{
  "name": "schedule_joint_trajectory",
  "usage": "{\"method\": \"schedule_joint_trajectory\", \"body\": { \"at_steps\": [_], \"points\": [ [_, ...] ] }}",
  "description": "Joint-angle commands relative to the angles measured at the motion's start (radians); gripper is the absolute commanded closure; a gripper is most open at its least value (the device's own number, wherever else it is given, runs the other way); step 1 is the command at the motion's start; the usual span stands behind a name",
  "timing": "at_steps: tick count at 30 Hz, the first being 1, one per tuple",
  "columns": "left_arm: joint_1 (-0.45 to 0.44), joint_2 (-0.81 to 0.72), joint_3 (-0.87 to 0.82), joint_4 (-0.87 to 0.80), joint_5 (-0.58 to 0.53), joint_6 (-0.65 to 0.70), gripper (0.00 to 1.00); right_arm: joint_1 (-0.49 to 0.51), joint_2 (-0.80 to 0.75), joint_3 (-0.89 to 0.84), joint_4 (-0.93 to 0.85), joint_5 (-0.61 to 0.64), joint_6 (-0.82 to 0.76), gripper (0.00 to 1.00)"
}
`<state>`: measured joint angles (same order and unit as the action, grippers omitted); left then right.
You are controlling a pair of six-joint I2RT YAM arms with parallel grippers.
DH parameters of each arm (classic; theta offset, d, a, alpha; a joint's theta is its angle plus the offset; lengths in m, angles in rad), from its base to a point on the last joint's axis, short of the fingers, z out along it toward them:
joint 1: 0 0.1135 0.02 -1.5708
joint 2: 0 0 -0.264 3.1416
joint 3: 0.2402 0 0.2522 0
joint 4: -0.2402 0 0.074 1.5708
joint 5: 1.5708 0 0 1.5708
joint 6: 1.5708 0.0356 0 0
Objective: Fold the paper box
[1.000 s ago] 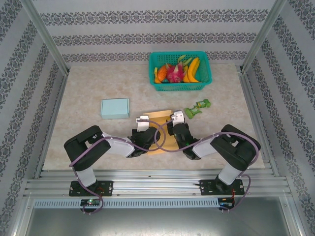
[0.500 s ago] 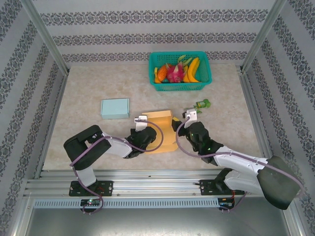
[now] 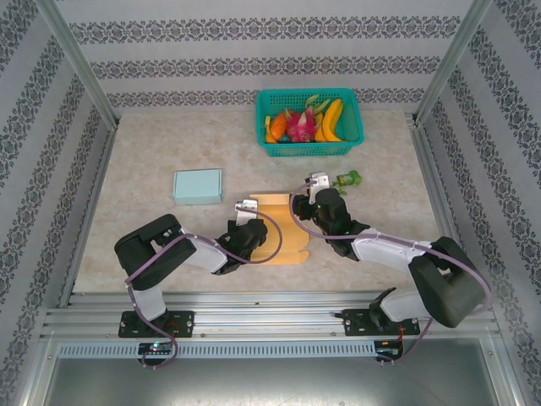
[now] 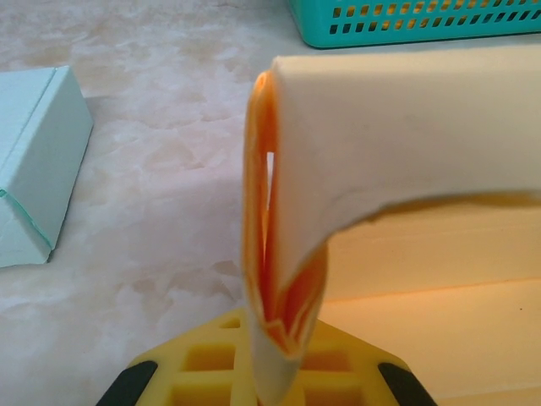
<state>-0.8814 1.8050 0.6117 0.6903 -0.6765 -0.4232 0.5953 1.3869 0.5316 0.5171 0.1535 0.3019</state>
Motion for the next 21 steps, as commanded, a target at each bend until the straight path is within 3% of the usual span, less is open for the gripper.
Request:
{"method": "schedule_joint_trajectory", "body": {
  "at_steps": [1, 7, 15, 21],
  "points": [
    [0.010, 0.019, -0.001, 0.009, 0.021, 0.026, 1.00, -0.025, 0.035, -0.038, 0.089, -0.032, 0.017, 0.49],
    [0.010, 0.019, 0.001, 0.021, 0.047, 0.047, 0.97, -0.037, 0.071, -0.064, 0.108, -0.037, 0.017, 0.51],
    [0.011, -0.042, -0.020, 0.022, 0.108, 0.058, 0.54, -0.005, 0.039, -0.093, 0.103, 0.039, 0.014, 0.52],
    [0.004, -0.091, -0.057, 0.052, 0.161, 0.072, 0.45, 0.035, 0.035, -0.087, 0.096, 0.099, 0.005, 0.52]
  ]
}}
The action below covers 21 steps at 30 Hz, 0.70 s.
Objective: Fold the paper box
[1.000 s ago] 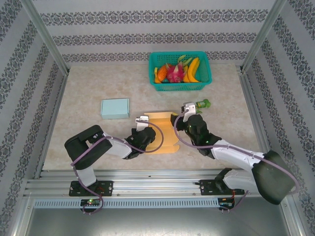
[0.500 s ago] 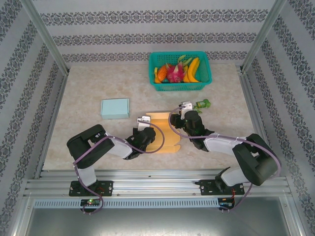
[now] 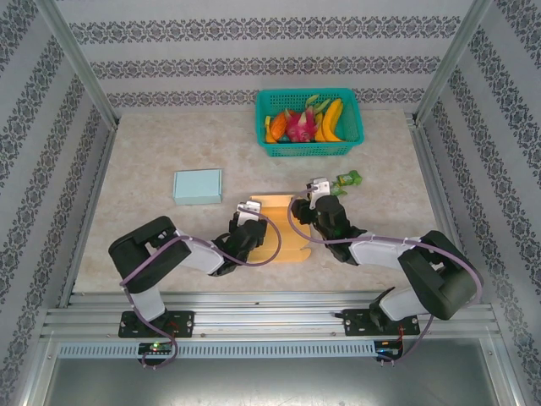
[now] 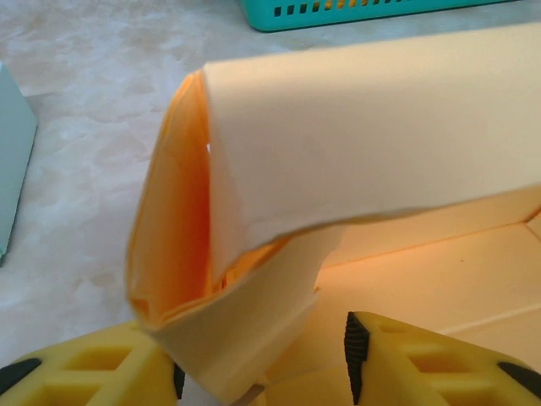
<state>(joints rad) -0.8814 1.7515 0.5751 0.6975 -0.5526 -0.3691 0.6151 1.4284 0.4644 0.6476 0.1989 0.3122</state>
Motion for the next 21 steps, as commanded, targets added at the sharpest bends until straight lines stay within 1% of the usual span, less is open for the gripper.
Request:
{"method": "schedule_joint_trajectory", "body": {
  "at_steps": [1, 3, 5, 7, 9, 13, 16, 21],
  "points": [
    [0.003, -0.047, -0.028, 0.049, 0.045, 0.022, 0.44, 0.021, -0.009, -0.016, -0.039, 0.064, -0.007, 0.52],
    [-0.004, -0.072, -0.042, 0.046, 0.058, 0.030, 0.41, 0.034, -0.011, -0.011, -0.049, 0.085, -0.010, 0.52],
    [-0.012, -0.100, -0.059, 0.040, 0.060, 0.031, 0.41, 0.041, -0.011, -0.005, -0.056, 0.096, -0.013, 0.52],
    [-0.014, -0.124, -0.063, 0.002, 0.041, 0.024, 0.44, 0.043, -0.010, -0.003, -0.057, 0.099, -0.013, 0.52],
    [-0.014, -0.125, -0.064, -0.016, 0.022, 0.043, 0.48, 0.047, -0.009, 0.000, -0.058, 0.101, -0.015, 0.52],
    [0.001, -0.098, -0.078, -0.007, 0.032, 0.136, 0.51, 0.047, -0.006, 0.005, -0.064, 0.095, -0.020, 0.52],
    [0.055, -0.114, -0.104, 0.002, 0.127, 0.185, 0.54, 0.048, -0.012, 0.005, -0.071, 0.089, -0.028, 0.52],
    [0.111, -0.190, -0.192, 0.114, 0.257, 0.228, 0.59, 0.046, -0.016, 0.005, -0.074, 0.083, -0.028, 0.52]
  ]
}}
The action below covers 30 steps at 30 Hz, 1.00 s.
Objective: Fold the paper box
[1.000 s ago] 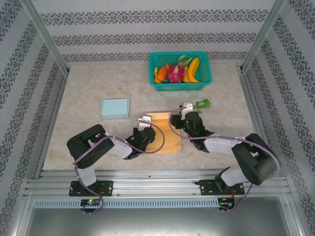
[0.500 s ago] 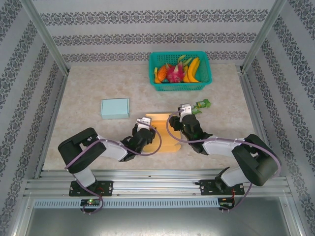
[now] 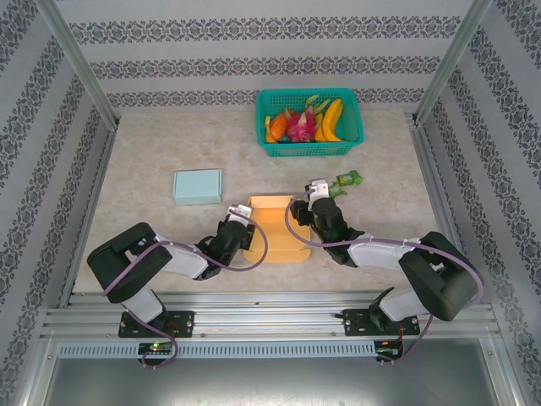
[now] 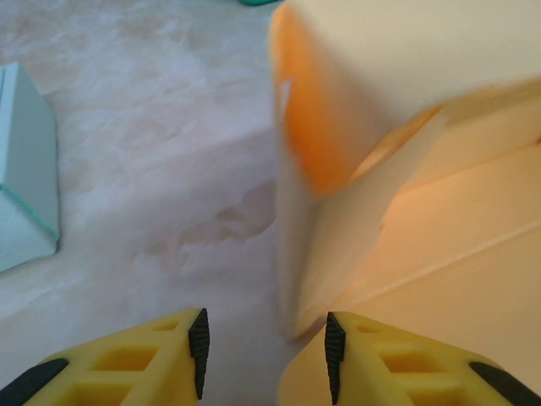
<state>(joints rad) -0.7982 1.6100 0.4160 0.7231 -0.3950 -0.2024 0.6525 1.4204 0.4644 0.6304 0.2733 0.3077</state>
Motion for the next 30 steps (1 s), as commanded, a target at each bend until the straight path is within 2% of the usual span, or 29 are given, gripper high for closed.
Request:
{"method": "schedule_joint_trajectory", "body": {
  "at_steps": [1, 9, 15, 22, 30],
  "points": [
    [0.040, -0.057, -0.038, 0.096, 0.122, 0.066, 0.60, 0.010, -0.008, 0.005, -0.058, 0.007, -0.023, 0.52],
    [0.105, -0.029, -0.030, 0.171, 0.266, 0.098, 0.62, 0.011, -0.011, 0.006, -0.060, -0.005, -0.018, 0.52],
    [0.105, 0.034, 0.046, 0.152, 0.312, 0.110, 0.73, 0.012, -0.017, 0.008, -0.061, -0.014, -0.016, 0.53],
    [0.102, 0.094, 0.119, 0.141, 0.231, 0.072, 0.81, 0.026, -0.004, 0.021, -0.057, -0.026, -0.015, 0.53],
    [0.077, 0.218, 0.211, 0.145, 0.124, 0.060, 0.76, 0.040, 0.032, 0.047, -0.046, -0.040, -0.009, 0.53]
  ]
}}
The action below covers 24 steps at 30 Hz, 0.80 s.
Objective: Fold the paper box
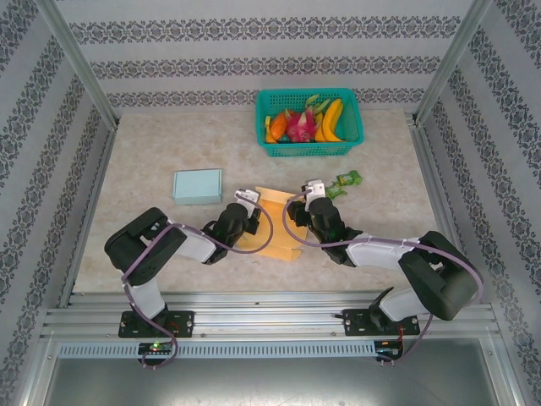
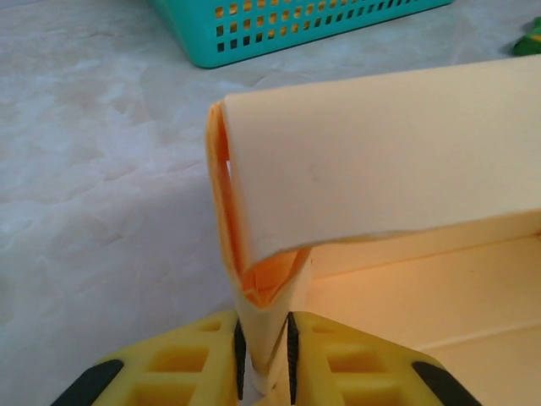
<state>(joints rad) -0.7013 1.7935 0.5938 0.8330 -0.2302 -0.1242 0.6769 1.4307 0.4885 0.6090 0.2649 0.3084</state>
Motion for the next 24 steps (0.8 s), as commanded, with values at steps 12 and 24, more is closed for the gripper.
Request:
{"method": "schedule_joint_trajectory", "body": {
  "at_steps": [12, 24],
  "points": [
    [-0.024, 0.148, 0.148, -0.024, -0.209, -0.026, 1.00, 0.012, 0.066, 0.032, 0.005, -0.021, -0.002, 0.53],
    [-0.038, 0.188, 0.203, -0.119, -0.395, -0.003, 0.91, 0.010, 0.076, 0.027, 0.019, -0.026, 0.015, 0.53]
  ]
}}
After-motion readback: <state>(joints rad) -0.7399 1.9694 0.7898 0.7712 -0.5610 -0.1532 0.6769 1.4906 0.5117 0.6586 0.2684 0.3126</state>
